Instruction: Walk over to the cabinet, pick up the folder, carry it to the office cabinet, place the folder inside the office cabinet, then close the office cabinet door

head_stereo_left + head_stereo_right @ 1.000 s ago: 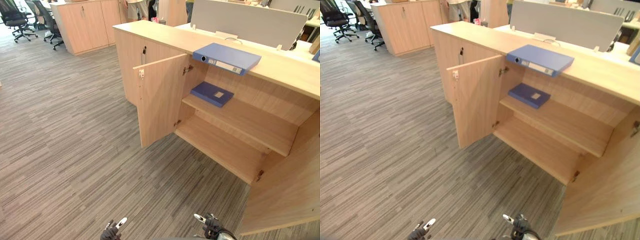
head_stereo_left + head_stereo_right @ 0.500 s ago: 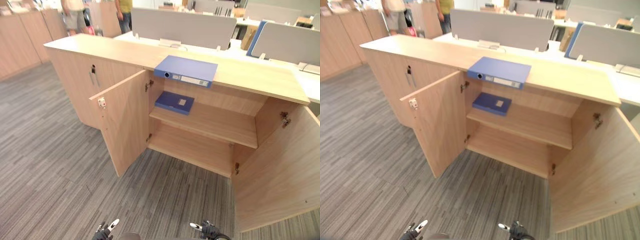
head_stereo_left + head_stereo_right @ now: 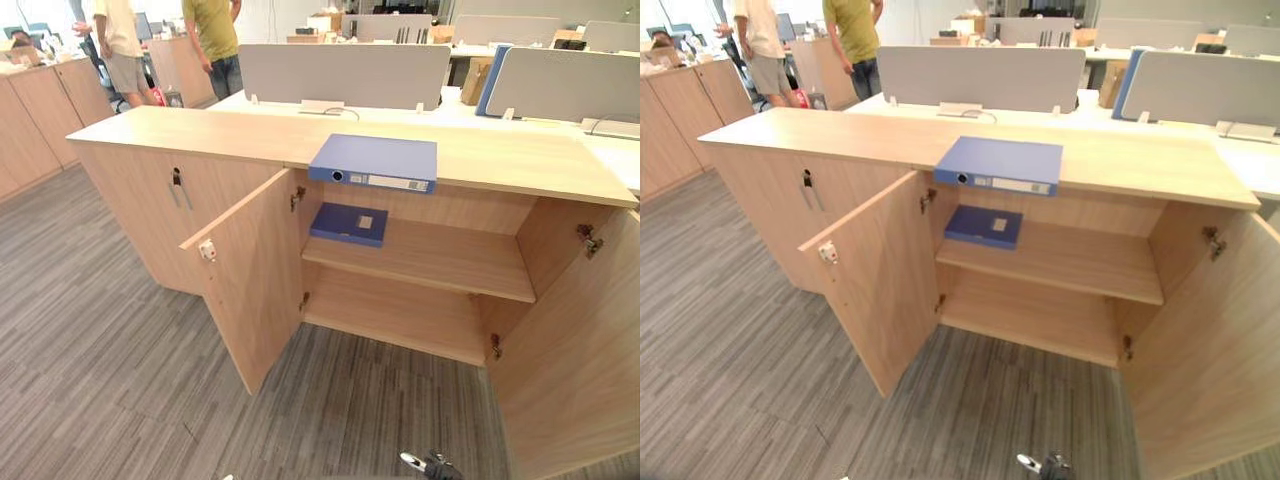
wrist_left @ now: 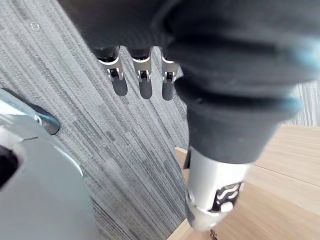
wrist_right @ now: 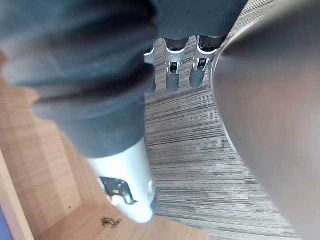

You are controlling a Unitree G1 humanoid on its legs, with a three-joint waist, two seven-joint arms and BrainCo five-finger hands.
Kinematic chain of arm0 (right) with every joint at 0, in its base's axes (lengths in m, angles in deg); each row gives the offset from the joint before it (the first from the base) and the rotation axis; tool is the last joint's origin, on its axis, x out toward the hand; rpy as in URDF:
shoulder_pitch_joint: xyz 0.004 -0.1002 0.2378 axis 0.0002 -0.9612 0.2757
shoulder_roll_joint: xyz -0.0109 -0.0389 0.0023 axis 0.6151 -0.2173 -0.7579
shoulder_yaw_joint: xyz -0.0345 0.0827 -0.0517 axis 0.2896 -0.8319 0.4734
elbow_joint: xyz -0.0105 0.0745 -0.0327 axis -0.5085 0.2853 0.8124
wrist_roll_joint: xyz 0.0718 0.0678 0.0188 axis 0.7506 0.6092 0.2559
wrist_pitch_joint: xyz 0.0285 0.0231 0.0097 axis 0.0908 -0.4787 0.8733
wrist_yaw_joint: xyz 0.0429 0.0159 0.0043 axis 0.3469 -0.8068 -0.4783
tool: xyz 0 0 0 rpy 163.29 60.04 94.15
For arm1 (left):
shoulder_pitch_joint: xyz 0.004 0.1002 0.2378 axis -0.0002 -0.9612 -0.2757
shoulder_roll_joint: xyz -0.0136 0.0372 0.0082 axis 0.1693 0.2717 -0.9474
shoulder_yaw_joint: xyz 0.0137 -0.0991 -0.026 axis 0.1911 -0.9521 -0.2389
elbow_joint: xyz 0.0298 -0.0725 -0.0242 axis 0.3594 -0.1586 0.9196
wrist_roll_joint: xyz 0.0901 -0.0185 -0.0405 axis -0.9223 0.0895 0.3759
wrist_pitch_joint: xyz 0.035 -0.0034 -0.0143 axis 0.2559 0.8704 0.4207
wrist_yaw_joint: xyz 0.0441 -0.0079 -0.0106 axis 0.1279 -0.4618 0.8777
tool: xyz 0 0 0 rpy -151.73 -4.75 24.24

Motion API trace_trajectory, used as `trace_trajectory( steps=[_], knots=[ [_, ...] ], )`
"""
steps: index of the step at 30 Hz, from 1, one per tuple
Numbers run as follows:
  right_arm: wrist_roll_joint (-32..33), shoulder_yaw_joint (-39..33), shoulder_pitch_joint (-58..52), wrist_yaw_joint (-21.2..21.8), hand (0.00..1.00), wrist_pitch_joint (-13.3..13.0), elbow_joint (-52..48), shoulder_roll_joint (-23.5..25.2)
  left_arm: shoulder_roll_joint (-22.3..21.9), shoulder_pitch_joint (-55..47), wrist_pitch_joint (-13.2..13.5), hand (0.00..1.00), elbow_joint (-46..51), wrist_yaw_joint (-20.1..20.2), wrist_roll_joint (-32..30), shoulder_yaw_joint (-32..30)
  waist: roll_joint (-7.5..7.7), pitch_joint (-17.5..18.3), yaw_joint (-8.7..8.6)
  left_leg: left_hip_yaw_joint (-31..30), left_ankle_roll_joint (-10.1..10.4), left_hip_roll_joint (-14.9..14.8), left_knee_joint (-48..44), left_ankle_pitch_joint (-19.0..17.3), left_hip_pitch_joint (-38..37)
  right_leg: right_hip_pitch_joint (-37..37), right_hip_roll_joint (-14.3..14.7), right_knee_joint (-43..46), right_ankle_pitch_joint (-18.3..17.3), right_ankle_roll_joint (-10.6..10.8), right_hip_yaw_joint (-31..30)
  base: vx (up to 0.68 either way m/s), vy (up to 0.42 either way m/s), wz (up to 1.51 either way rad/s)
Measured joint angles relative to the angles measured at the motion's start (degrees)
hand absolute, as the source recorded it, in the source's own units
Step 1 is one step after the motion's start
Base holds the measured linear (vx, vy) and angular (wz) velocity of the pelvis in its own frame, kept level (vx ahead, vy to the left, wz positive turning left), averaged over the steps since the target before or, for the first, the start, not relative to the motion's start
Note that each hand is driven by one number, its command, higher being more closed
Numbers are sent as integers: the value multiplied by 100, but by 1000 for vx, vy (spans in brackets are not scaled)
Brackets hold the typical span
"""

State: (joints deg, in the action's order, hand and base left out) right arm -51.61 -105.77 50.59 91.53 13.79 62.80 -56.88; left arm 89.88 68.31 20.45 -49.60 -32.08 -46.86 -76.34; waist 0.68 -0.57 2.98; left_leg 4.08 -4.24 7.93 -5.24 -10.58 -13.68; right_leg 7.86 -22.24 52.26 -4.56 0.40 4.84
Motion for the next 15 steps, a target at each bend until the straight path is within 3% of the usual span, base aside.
trace_trajectory(
  steps=[2, 4, 5, 6, 7, 9, 13, 15],
  knots=[
    [-29, 34, 75, 7, 0, -2, 5, 52, -4, -36, -10, 0, 0, -1, -98, -4, -54, -4, -27, -18, -45, -231, 109, -36, -147, 253, 420, 2, -886, 115, 565, 86, -77, -2],
    [-107, 32, 208, 14, 0, -1, 21, 99, -16, 67, -10, 0, -5, -1, -111, 1, -115, -151, -38, -55, -9, -438, 115, -69, -200, 407, 849, -486, -1181, 94, 796, 87, -163, 15],
    [-107, 96, 307, 16, 0, 10, 26, 116, -31, 146, -2, 0, -1, -1, -119, 15, -149, -280, -53, -114, 108, -610, 113, -142, -210, 447, 1224, -1412, -1155, 144, 926, 81, -210, 25],
    [-108, 130, 302, 14, 0, 25, 44, 123, -7, 150, 7, 0, 8, 1, -119, 45, -111, -291, -50, -167, 162, -615, 110, -176, -221, 397, 1310, -1909, -957, 132, 925, 93, -279, 34],
    [-75, 131, 275, 20, 0, 63, 128, 152, 32, 185, -2, 0, -6, -10, -123, 74, -9, -365, -55, -281, 244, -584, 68, -308, -297, 364, 1351, -2297, -486, -2, 882, 139, -247, 25],
    [-108, 588, 257, 12, 0, 79, 128, -69, -145, 161, -2, 0, 10, -12, -141, 53, -252, -200, -57, -340, 367, -856, 23, -385, -219, 319, 1584, -2518, -561, -67, 1032, 235, -242, 16],
    [-106, 775, 261, 15, 0, 80, 167, -87, -226, 186, -8, 0, 22, 13, -143, -46, -312, -175, -61, -517, 402, -1161, -289, -398, -35, 30, 1947, -3030, -640, -127, 1240, 233, -185, 13],
    [-105, 749, 182, 13, 0, 79, 202, -86, -194, 220, -8, 0, 57, 17, -175, -47, -273, -202, -61, -653, 774, -1310, -1901, -604, 602, -512, 2136, -3662, -551, -146, 1379, 295, -211, 31]
  ],
)
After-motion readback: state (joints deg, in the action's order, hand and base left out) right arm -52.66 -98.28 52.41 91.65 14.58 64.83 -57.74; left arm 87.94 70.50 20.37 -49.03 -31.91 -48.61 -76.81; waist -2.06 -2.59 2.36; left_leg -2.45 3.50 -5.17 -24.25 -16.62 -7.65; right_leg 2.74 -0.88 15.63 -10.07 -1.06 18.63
